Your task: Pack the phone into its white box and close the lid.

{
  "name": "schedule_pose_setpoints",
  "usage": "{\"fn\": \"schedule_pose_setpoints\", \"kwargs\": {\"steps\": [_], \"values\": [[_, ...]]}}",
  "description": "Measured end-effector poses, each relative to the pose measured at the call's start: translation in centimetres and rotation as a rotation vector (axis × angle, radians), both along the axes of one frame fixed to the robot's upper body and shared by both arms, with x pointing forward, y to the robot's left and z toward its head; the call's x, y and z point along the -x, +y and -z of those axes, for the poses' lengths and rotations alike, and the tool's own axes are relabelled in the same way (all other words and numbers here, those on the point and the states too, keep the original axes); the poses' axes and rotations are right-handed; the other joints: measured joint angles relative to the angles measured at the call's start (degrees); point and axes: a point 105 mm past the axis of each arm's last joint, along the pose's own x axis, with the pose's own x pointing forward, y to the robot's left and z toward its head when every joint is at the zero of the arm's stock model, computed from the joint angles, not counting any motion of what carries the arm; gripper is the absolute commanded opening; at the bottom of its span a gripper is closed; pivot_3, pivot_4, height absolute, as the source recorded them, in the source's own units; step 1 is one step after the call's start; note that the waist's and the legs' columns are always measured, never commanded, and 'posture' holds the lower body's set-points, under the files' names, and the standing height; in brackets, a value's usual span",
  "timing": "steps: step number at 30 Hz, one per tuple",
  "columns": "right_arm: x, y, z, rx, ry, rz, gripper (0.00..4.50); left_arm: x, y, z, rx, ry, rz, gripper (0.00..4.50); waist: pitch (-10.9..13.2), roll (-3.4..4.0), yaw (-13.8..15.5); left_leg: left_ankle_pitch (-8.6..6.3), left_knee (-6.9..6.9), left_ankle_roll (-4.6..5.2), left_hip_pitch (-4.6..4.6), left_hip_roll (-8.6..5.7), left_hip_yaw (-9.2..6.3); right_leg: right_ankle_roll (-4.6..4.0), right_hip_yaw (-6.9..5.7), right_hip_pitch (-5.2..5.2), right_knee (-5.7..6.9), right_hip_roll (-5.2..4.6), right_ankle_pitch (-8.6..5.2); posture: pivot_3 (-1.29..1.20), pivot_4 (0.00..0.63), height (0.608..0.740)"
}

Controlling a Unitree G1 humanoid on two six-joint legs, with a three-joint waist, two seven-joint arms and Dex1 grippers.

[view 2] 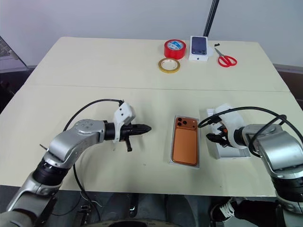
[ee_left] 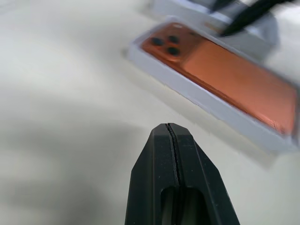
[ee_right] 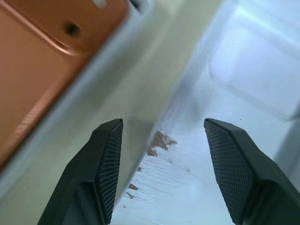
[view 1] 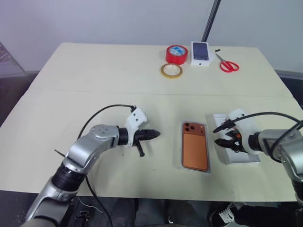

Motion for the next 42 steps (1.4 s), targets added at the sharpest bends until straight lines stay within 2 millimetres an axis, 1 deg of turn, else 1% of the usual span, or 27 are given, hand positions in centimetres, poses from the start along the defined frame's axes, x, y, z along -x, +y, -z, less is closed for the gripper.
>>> {"fn": "schedule_pose_setpoints", "kwargs": {"steps": [3, 4, 8, 11, 13, 16, 17, 18, 20, 21, 22, 25, 27, 29, 30, 31, 33, 35, 38, 40, 41, 42], "values": [[-0.2, 0.5, 0.0, -0.034, 0.003, 0.024, 0.14, 0.7, -0.1, -0.1, 0.009, -0.022, 0.060, 0.00, 0.0, 0.00, 0.0, -0.01, 0.01, 0.03, 0.01, 0.01, -0.01, 0.00, -0.01, 0.04, 0.00, 0.06, 0.00, 0.00, 0.150, 0.717], [-0.3, 0.5, -0.1, -0.039, 0.003, 0.036, 0.06, 0.8, -0.2, -0.1, 0.013, -0.020, 0.068, 0.00, 0.0, 0.00, -0.1, -0.02, 0.01, 0.03, 0.01, 0.01, -0.01, 0.00, -0.01, 0.04, 0.00, 0.06, 0.00, 0.00, 0.150, 0.717], [-0.2, 0.6, -0.1, -0.084, 0.011, 0.078, 0.06, 0.8, -0.3, 0.1, 0.012, -0.035, 0.064, 0.00, 0.0, 0.01, -0.2, -0.03, 0.01, 0.05, 0.01, 0.01, -0.01, 0.00, -0.01, 0.02, 0.02, 0.08, 0.00, 0.00, 0.150, 0.717], [-0.2, 0.4, -0.6, -0.128, -0.002, 0.105, 0.06, 1.0, -0.1, 0.7, 0.009, -0.025, 0.047, 0.00, 0.0, 0.03, -0.2, -0.03, 0.01, 0.06, 0.00, 0.01, 0.00, 0.00, -0.01, -0.02, 0.04, 0.07, 0.00, 0.00, 0.150, 0.717], [-0.7, 0.4, -1.9, -0.171, -0.053, 0.110, 0.06, 0.7, 0.2, 0.6, 0.026, -0.026, 0.019, 0.00, 0.0, 0.06, -0.2, -0.03, 0.01, 0.06, 0.00, 0.01, 0.00, 0.00, -0.01, -0.04, 0.07, 0.07, 0.00, 0.00, 0.150, 0.717], [-1.5, 1.0, -5.5, -0.283, -0.172, 0.071, 0.06, -0.4, 1.2, 0.0, 0.063, -0.033, -0.054, 0.00, 0.0, 0.10, -0.4, -0.03, 0.01, 0.06, 0.01, 0.04, 0.00, 0.00, -0.01, -0.04, 0.09, 0.08, 0.00, 0.00, 0.150, 0.717], [-1.6, 1.8, -6.6, -0.348, -0.208, 0.032, 0.06, -0.9, 1.6, -0.2, 0.083, -0.031, -0.086, 0.00, 0.0, 0.10, -0.5, -0.03, 0.00, 0.07, 0.01, 0.07, 0.00, 0.00, -0.01, -0.04, 0.08, 0.10, 0.00, 0.00, 0.150, 0.717], [-1.6, 3.0, -7.7, -0.420, -0.235, -0.027, 0.06, -1.6, 2.0, -0.4, 0.097, -0.032, -0.120, 0.00, 0.0, 0.10, -0.5, -0.03, 0.00, 0.07, 0.01, 0.09, -0.01, 0.00, -0.02, -0.03, 0.08, 0.12, 0.00, 0.00, 0.150, 0.717], [-1.4, 5.0, -8.6, -0.539, -0.245, -0.114, 0.06, -2.3, 2.7, -0.7, 0.114, -0.035, -0.162, 0.00, 0.0, 0.10, -0.6, -0.04, 0.00, 0.08, 0.00, 0.10, 0.00, 0.00, -0.02, -0.03, 0.08, 0.11, 0.00, 0.00, 0.150, 0.717], [-1.3, 6.6, -9.2, -0.633, -0.245, -0.172, 0.06, -2.8, 3.1, -0.7, 0.123, -0.032, -0.189, 0.00, 0.0, 0.10, -0.9, -0.04, 0.01, 0.08, 0.00, 0.10, 0.00, 0.00, -0.02, -0.03, 0.10, 0.11, 0.00, 0.00, 0.150, 0.717], [-1.0, 8.7, -9.6, -0.727, -0.230, -0.247, 0.06, -3.4, 3.3, -0.8, 0.136, -0.029, -0.211, 0.00, 0.0, 0.10, -1.2, -0.04, 0.01, 0.08, 0.00, 0.10, 0.00, 0.00, -0.02, -0.04, 0.13, 0.11, 0.00, 0.00, 0.150, 0.717], [0.6, 12.5, -10.2, -0.860, -0.185, -0.350, 0.06, -3.9, 3.3, -1.1, 0.151, -0.037, -0.220, 0.00, 0.0, 0.10, -1.3, -0.06, 0.04, 0.13, -0.11, 0.10, -0.03, 0.01, -0.07, -0.04, 0.04, 0.03, 0.00, 0.00, 0.150, 0.717], [1.2, 15.1, -10.1, -1.051, -0.139, -0.291, 0.06, -4.1, 3.6, -0.9, 0.150, -0.027, -0.233, 0.00, 0.0, 0.04, -1.8, -0.08, 0.05, 0.16, -0.11, 0.11, -0.02, 0.01, -0.07, -0.01, -0.01, 0.06, 0.00, 0.00, 0.150, 0.717], [1.8, 17.7, -8.8, -1.195, -0.047, -0.205, 0.06, -4.1, 3.3, -0.9, 0.158, -0.027, -0.228, 0.00, 0.0, 0.08, -2.1, -0.08, 0.04, 0.16, -0.11, 0.11, 0.00, 0.01, -0.05, -0.10, 0.12, 0.09, 0.00, 0.00, 0.150, 0.717], [2.1, 18.6, -7.9, -1.219, -0.006, -0.147, 0.06, -4.1, 3.2, -0.9, 0.161, -0.029, -0.224, 0.00, 0.0, 0.10, -2.2, -0.07, 0.04, 0.14, -0.12, 0.10, 0.01, 0.01, -0.03, -0.18, 0.17, 0.09, 0.00, 0.00, 0.150, 0.717], [2.3, 19.1, -7.3, -1.254, 0.019, -0.068, 0.06, -4.1, 3.3, -1.0, 0.161, -0.031, -0.225, 0.00, 0.0, 0.10, -2.1, -0.06, 0.05, 0.14, -0.11, 0.11, -0.01, 0.01, -0.03, -0.16, 0.18, 0.09, 0.00, 0.00, 0.150, 0.717], [2.7, 19.7, -6.7, -1.303, 0.049, 0.043, 0.06, -4.1, 3.3, -1.0, 0.160, -0.032, -0.226, 0.00, 0.0, 0.10, -1.9, -0.06, 0.06, 0.13, -0.11, 0.11, 0.00, 0.01, -0.03, -0.15, 0.19, 0.08, 0.00, 0.00, 0.150, 0.717], [3.1, 19.9, -6.4, -1.310, 0.069, 0.095, 0.06, -4.0, 3.3, -0.9, 0.160, -0.031, -0.226, 0.00, 0.0, 0.11, -1.8, -0.06, 0.07, 0.13, -0.10, 0.09, 0.00, 0.01, -0.03, -0.15, 0.19, 0.08, 0.00, 0.00, 0.150, 0.717], [3.2, 18.5, -4.3, -1.227, 0.091, 0.187, 0.85, -3.4, 2.9, -0.8, 0.159, -0.025, -0.206, 0.00, 0.0, 0.11, -1.5, -0.06, 0.07, 0.13, -0.09, 0.08, 0.01, 0.01, -0.03, -0.12, 0.15, 0.08, 0.00, 0.00, 0.150, 0.717], [2.9, 17.4, -3.8, -1.182, 0.076, 0.211, 1.78, -2.9, 2.3, -0.6, 0.160, -0.014, -0.183, 0.00, 0.0, 0.11, -1.6, -0.06, 0.06, 0.13, -0.08, 0.09, 0.01, 0.01, -0.02, -0.11, 0.16, 0.08, 0.00, 0.00, 0.150, 0.717], [2.7, 17.0, -3.9, -1.173, 0.061, 0.216, 2.39, -2.6, 1.9, -0.6, 0.164, -0.010, -0.170, 0.00, 0.0, 0.12, -1.6, -0.06, 0.06, 0.13, -0.06, 0.11, 0.00, 0.00, -0.02, -0.11, 0.16, 0.10, 0.00, 0.00, 0.150, 0.717], [2.5, 16.6, -4.0, -1.166, 0.046, 0.213, 2.89, -2.3, 1.5, -0.6, 0.165, -0.006, -0.148, 0.00, 0.0, 0.12, -1.6, -0.06, 0.06, 0.13, -0.06, 0.13, 0.00, 0.00, -0.02, -0.12, 0.17, 0.12, 0.00, 0.00, 0.150, 0.717]]}}
